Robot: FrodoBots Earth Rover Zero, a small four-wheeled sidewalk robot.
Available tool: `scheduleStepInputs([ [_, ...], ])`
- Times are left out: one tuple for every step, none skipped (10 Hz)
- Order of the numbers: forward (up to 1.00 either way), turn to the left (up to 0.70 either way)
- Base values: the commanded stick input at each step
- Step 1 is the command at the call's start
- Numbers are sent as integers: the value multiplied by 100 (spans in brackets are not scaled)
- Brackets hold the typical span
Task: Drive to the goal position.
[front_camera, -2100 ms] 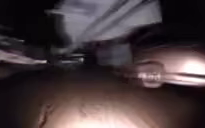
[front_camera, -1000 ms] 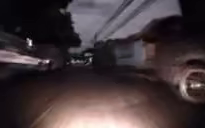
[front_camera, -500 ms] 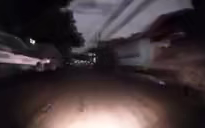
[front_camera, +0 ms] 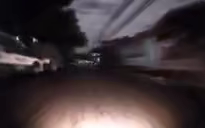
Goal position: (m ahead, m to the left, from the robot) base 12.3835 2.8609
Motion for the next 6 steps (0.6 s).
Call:
scheduleStepInputs([
  [100, 0],
  [100, 0],
  [100, 2],
  [100, 27],
  [100, 27],
  [100, 7],
])
